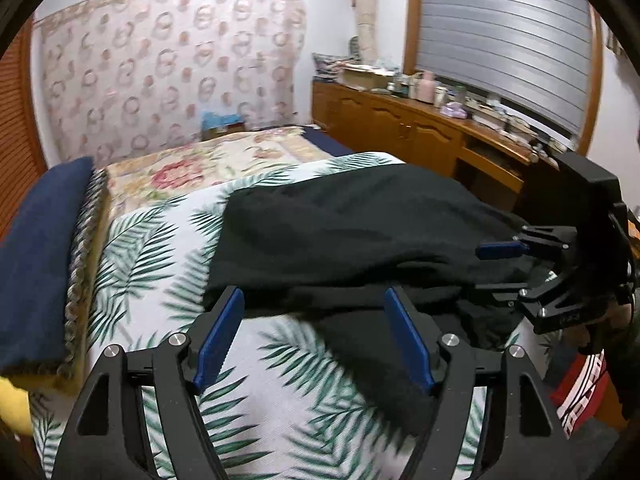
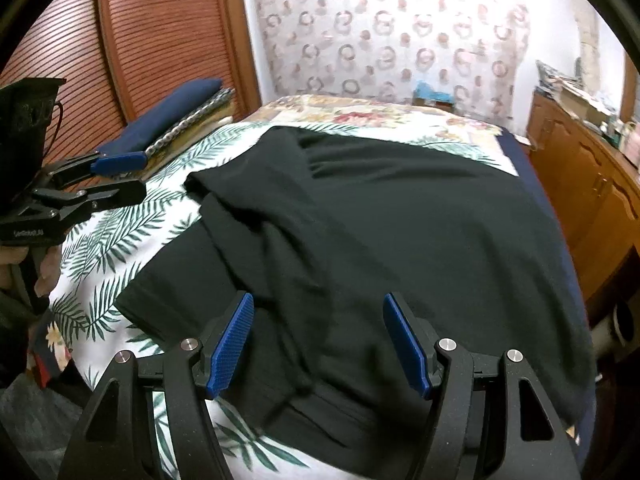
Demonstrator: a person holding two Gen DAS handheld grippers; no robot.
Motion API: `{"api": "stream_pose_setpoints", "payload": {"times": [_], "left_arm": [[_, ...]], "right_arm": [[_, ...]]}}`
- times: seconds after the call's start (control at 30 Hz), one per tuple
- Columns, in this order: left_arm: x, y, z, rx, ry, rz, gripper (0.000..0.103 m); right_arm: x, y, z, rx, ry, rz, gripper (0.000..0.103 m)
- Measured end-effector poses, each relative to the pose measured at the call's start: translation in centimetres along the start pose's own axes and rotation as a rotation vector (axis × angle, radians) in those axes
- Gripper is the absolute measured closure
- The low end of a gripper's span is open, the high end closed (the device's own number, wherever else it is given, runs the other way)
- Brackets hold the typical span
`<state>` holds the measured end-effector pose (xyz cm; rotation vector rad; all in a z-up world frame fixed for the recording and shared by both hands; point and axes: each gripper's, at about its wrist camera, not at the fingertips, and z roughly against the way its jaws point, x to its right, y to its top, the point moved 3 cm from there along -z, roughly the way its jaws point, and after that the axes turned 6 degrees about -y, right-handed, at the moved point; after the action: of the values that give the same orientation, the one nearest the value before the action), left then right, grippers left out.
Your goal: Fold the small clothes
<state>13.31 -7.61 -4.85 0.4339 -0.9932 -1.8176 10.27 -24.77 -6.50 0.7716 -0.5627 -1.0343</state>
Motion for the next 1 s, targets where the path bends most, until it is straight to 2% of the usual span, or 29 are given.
{"api": "stream_pose_setpoints", "payload": {"times": [0.17, 0.33, 0.37, 0.4, 0.6, 0.7, 0.77, 0.87, 1.0], "left_arm": [[-1.4, -0.7, 0.5, 0.006, 0.054, 0.025, 0.029], [-2.4, -1.4, 0.8, 0.011, 0.06, 0.053, 0.029], [-2.8, -1.4, 0.8, 0.012, 0.06, 0.055, 0.029], [-3.1, -1.5, 0.8, 0.013, 0.062, 0.06, 0.029], [-3.9, -2.0, 1.0, 0.022, 0.062, 0.082, 0.029], [-4.1, -2.1, 0.9, 0.02, 0.064, 0.089, 0.029], [-4.2, -2.1, 0.8, 0.019, 0.062, 0.095, 0.029], [-4.4, -2.2, 0.8, 0.022, 0.059, 0.101, 0.029], [-4.3, -2.2, 0.9, 0.024, 0.055, 0.103, 0.029]], "right_arm": [[-0.8, 0.7, -1.5, -0.028, 0.021, 0.034, 0.034], [-0.1, 1.1, -2.1, -0.034, 0.003, 0.046, 0.035], [-0.3, 1.2, -2.3, -0.028, 0.0, 0.043, 0.041], [-0.2, 1.3, -2.5, -0.027, 0.007, 0.038, 0.043], [-0.4, 1.3, -3.6, -0.049, -0.012, 0.052, 0.047], [-0.9, 1.3, -3.8, -0.053, -0.021, 0.078, 0.064], [-1.1, 1.6, -3.8, -0.041, -0.046, 0.098, 0.086], [-1.4, 2.4, -3.0, -0.012, -0.06, 0.108, 0.091], [-2.2, 3.9, -0.8, 0.058, -0.059, 0.129, 0.092]]}}
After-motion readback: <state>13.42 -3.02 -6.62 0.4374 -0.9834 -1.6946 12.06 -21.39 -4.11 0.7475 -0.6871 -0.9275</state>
